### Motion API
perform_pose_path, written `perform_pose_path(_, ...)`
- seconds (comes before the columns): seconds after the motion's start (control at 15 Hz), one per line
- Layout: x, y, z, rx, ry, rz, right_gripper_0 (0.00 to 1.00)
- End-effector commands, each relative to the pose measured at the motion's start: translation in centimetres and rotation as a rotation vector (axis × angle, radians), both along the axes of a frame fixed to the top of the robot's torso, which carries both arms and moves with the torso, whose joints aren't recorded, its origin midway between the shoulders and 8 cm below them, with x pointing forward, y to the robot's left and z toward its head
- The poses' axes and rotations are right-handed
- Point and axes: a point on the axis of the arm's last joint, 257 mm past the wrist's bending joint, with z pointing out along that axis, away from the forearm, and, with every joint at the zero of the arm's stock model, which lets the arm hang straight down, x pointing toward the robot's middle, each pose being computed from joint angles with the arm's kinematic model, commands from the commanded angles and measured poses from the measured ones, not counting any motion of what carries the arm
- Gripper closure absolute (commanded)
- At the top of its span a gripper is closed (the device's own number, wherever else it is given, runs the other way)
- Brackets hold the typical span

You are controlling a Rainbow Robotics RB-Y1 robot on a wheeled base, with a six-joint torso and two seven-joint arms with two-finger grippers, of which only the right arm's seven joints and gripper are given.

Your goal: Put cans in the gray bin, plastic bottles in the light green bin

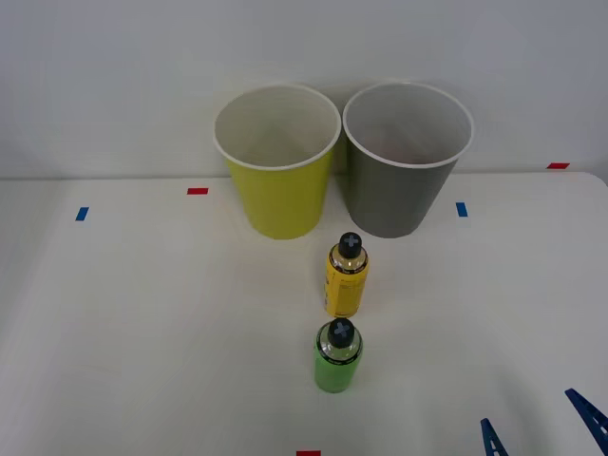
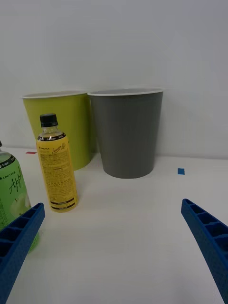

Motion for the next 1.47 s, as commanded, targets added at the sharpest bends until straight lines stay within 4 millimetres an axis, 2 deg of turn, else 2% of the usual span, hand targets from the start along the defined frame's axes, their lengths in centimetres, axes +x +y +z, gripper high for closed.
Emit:
perform_pose_path(0.07, 0.00, -0.01, -0.01, 0.000, 0.000, 0.000, 0.00)
perform_pose_path(1.47, 0.00, -0.01, -0.01, 0.000, 0.000, 0.000, 0.00)
